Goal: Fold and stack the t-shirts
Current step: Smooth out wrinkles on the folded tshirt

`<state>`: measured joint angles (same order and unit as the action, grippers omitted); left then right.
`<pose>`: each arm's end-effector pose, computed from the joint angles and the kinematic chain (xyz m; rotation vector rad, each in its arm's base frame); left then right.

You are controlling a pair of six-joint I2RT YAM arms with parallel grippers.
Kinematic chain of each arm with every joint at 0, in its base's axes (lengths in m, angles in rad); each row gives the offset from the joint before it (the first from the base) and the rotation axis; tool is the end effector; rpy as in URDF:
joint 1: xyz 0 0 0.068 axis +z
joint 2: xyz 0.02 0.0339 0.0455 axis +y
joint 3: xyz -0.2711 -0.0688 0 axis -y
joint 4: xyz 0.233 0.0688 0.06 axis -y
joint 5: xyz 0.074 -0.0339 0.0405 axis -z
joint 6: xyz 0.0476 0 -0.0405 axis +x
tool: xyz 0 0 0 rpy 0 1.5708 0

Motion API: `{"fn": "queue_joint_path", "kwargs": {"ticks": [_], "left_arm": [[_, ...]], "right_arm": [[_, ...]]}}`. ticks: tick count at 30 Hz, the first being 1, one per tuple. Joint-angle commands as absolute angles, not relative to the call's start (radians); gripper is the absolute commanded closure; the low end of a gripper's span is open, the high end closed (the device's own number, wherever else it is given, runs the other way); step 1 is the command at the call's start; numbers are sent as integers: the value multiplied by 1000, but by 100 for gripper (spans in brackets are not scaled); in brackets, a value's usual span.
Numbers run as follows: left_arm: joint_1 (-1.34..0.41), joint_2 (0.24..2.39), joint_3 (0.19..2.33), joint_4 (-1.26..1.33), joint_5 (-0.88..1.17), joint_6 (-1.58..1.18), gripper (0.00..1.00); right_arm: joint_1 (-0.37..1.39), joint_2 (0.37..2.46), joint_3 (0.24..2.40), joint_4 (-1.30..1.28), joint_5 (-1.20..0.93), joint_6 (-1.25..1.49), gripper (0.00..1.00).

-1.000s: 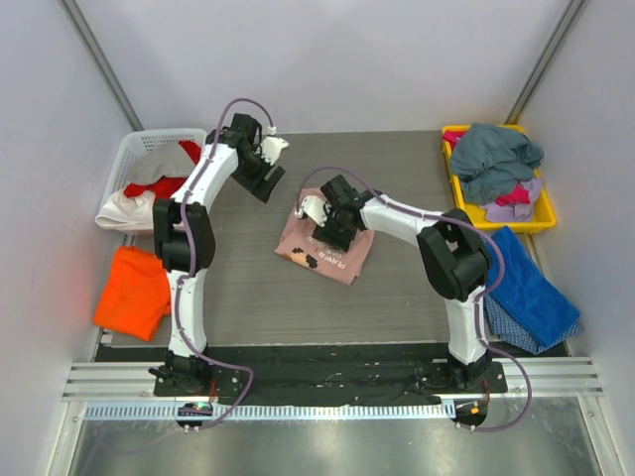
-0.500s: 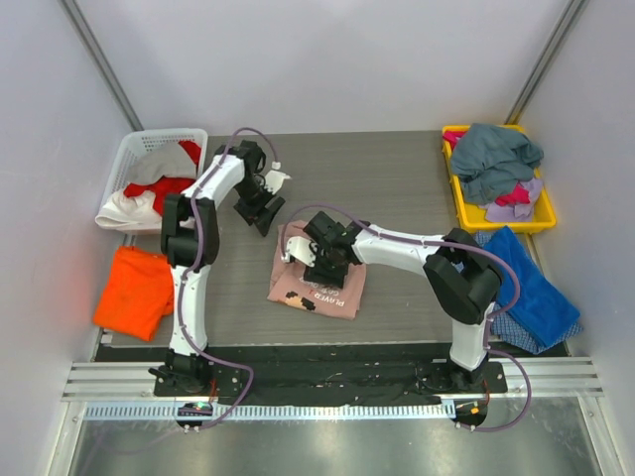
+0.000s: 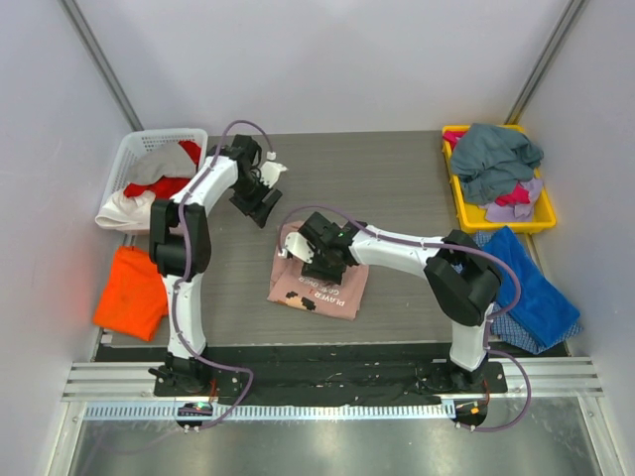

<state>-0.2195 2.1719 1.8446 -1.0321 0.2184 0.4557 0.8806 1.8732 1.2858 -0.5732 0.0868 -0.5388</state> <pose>0.4258 -0.1055 0.2012 0.9902 2.7191 -0.2789 0.2428 0.2876 0.1818 -1.7556 2.0815 -0.0202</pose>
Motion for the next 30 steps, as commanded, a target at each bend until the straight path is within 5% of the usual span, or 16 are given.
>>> {"fn": "queue_joint_path", "kwargs": {"ticks": [1, 7, 12, 30], "left_arm": [[-216, 2089, 1812, -911, 175, 430, 31], [-216, 2088, 1790, -887, 169, 422, 32], [-216, 2077, 1770, -874, 170, 420, 33], [-215, 2062, 1749, -830, 130, 423, 33]], "right_arm": [[882, 1853, 1341, -555, 192, -520, 40], [881, 1874, 1373, -535, 222, -522, 64], [882, 1896, 1408, -537, 235, -520, 93], [884, 1910, 1574, -610, 261, -522, 99]]}}
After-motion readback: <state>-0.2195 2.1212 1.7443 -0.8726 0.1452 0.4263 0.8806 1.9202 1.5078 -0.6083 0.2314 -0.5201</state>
